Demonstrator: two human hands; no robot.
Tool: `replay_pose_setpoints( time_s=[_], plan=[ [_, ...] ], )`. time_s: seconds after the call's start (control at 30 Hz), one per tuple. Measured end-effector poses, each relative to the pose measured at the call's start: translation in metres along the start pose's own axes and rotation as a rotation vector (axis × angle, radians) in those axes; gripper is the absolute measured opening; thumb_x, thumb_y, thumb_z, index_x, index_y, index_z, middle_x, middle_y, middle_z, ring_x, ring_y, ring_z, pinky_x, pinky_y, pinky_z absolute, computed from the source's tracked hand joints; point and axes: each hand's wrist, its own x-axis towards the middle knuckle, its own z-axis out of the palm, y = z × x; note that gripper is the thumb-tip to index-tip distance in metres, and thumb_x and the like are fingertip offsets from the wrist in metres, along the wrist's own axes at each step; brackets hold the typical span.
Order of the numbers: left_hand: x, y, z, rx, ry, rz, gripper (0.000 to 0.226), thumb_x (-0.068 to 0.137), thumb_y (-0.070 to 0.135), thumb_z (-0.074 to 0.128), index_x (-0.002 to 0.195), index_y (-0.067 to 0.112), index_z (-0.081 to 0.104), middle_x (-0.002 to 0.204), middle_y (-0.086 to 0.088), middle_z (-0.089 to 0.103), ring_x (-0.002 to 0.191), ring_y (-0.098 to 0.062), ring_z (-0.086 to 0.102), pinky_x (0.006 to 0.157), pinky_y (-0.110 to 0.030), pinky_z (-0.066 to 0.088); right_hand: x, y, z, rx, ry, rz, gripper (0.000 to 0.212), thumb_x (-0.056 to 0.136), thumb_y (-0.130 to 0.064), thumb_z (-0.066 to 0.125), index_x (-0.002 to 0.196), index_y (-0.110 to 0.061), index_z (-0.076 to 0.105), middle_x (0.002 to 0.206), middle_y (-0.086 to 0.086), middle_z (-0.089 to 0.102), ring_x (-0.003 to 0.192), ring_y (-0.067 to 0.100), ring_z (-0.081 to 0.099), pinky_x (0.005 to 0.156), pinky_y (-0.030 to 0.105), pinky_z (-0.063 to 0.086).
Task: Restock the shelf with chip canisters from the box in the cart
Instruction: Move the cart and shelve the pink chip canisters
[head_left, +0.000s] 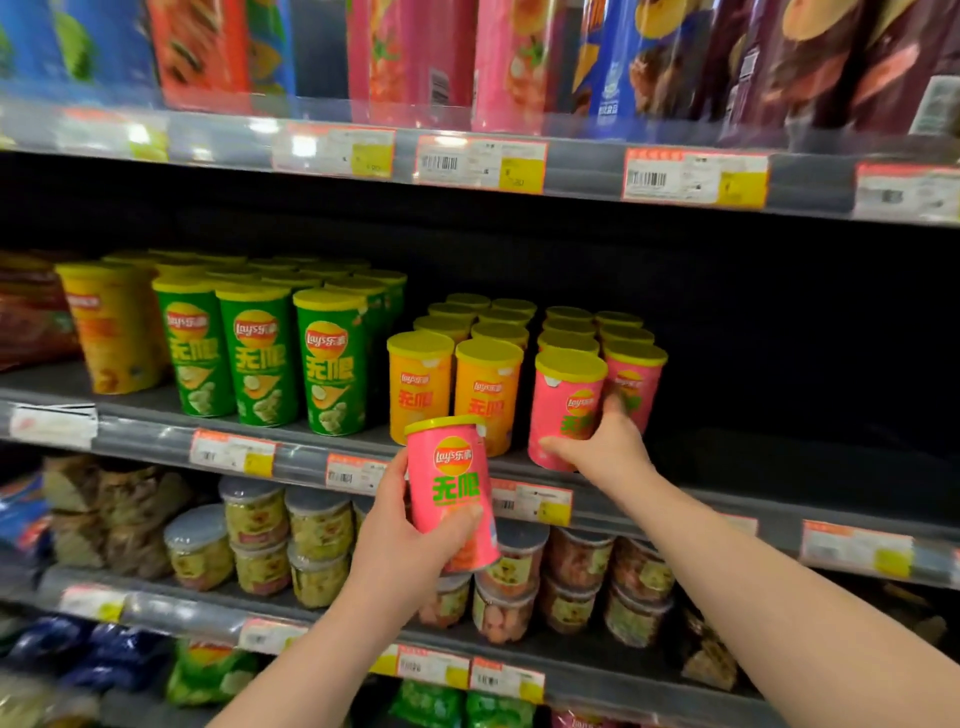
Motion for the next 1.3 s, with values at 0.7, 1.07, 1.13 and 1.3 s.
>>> replay_pose_setpoints(
  time_s=[0.7, 1.07, 1.13, 1.3],
  plan=[
    [0.008, 0.017, 0.056, 0.058, -0.153, 0.119, 0.076, 0.077, 0.024, 0.076, 0.134, 0.043, 0.029, 0.101, 0.019, 0.06, 0.083, 0.005, 0.064, 0.068, -0.016, 0.051, -0.031, 0.002, -0.04, 0.19, -0.103, -0.11, 0.028, 0.088, -0.041, 0.061, 0.111, -0.025, 0.059, 0.108, -0.008, 0.061, 0.102, 0.011, 0.058, 0.077, 0.02, 0.046],
    [0.007, 0.034, 0.103, 0.193, -0.294, 0.294, 0.085, 0.077, 0.037, 0.074, 0.142, 0.048, 0.02, 0.132, 0.018, 0.043, 0.101, 0.009, 0.052, 0.065, 0.002, 0.042, -0.052, 0.014, -0.072, 0.318, -0.177, -0.07, 0.075, 0.074, -0.028, 0.079, 0.137, -0.026, 0.039, 0.122, -0.006, 0.059, 0.107, 0.008, 0.06, 0.087, 0.03, 0.054],
    [0.011, 0.03, 0.098, 0.337, -0.237, 0.318, 0.089, 0.079, 0.043, 0.071, 0.149, 0.038, 0.015, 0.137, 0.018, 0.033, 0.114, 0.004, 0.044, 0.077, 0.0, 0.04, -0.046, 0.015, -0.075, 0.298, -0.121, -0.088, 0.073, 0.075, -0.03, 0.078, 0.136, -0.027, 0.039, 0.12, -0.011, 0.056, 0.103, 0.005, 0.058, 0.078, 0.024, 0.053],
    [0.031, 0.002, 0.075, 0.855, -0.07, 0.536, 0.053, 0.083, 0.052, 0.052, 0.121, 0.017, 0.061, 0.121, 0.0, 0.057, 0.114, -0.021, 0.052, 0.093, -0.033, 0.042, -0.022, 0.021, -0.079, 0.277, 0.041, -0.092, 0.072, 0.077, -0.028, 0.077, 0.137, -0.023, 0.037, 0.113, -0.011, 0.051, 0.101, 0.006, 0.052, 0.08, 0.025, 0.044]
  ],
)
